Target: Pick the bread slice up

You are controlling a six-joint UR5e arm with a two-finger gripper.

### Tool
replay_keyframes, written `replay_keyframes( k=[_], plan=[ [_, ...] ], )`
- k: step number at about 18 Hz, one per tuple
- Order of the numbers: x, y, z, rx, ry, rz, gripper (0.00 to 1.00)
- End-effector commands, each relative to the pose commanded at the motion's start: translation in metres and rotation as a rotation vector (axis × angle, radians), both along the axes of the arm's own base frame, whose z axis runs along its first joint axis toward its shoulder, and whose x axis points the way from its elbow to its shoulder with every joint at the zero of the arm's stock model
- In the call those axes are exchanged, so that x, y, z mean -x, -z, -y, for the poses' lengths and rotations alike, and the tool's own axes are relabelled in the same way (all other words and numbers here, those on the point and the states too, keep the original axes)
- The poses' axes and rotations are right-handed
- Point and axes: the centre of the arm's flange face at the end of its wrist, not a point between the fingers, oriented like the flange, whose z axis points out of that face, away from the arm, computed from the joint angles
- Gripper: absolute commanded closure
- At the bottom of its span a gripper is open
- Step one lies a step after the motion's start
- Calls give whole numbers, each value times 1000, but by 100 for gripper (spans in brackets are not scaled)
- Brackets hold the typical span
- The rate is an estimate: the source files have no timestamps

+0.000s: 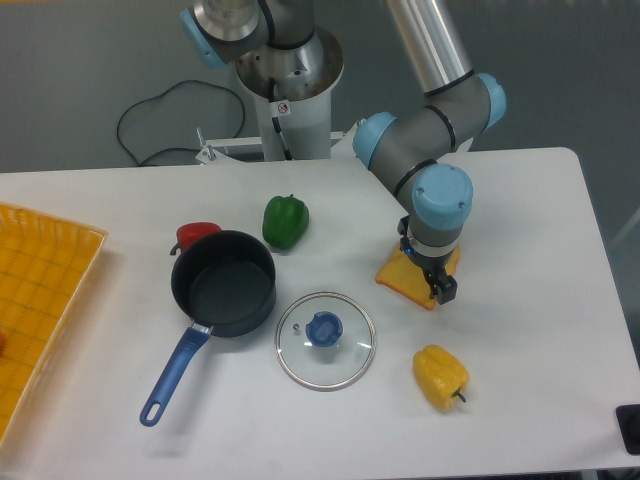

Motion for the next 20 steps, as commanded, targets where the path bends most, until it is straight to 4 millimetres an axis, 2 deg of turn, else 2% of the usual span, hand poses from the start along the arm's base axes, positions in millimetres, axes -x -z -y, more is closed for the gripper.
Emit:
replay_keyframes(
  k=[6, 20],
  plan=[
    [-3, 10, 0, -7, 0, -14, 0],
    [1, 10, -2, -10, 0, -23, 0]
  ],
)
